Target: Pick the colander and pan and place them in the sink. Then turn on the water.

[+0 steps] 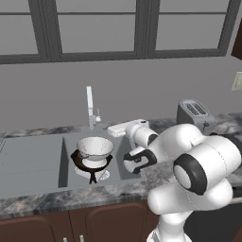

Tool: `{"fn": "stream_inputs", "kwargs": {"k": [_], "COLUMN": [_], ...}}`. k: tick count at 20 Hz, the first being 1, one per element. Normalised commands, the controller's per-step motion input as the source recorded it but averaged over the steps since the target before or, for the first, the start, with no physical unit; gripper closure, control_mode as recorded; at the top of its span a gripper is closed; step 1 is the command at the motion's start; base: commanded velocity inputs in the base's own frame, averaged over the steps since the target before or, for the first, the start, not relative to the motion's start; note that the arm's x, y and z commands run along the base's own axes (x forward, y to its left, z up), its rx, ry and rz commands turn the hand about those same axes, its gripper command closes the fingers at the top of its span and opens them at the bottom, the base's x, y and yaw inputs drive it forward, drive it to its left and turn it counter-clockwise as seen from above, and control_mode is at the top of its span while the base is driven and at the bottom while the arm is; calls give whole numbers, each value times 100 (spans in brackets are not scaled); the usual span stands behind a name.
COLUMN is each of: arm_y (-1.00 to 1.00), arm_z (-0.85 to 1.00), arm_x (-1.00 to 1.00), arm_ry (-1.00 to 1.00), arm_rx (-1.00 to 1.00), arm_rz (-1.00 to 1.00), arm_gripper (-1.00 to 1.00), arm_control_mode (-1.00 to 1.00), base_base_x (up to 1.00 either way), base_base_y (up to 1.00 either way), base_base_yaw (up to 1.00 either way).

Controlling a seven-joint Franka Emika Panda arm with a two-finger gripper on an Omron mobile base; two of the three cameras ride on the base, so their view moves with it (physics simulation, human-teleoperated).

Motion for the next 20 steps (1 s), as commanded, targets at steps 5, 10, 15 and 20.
{"fn": "stream_inputs", "kwargs": {"k": [5, 10, 15, 20], "arm_y": [-3, 0, 0, 0], "arm_z": [-11, -9, -11, -10], "arm_x": [24, 22, 20, 18], "arm_ry": [0, 0, 0, 0], "arm_rx": [0, 0, -1, -2], "arm_rz": [-2, -3, -4, -3], "arm_gripper": [-100, -100, -100, -100], "arm_control_mode": [-100, -100, -100, -100], "base_base_x": [0, 0, 0, 0], "base_base_y": [0, 0, 0, 0], "base_base_yaw": [0, 0, 0, 0]}}
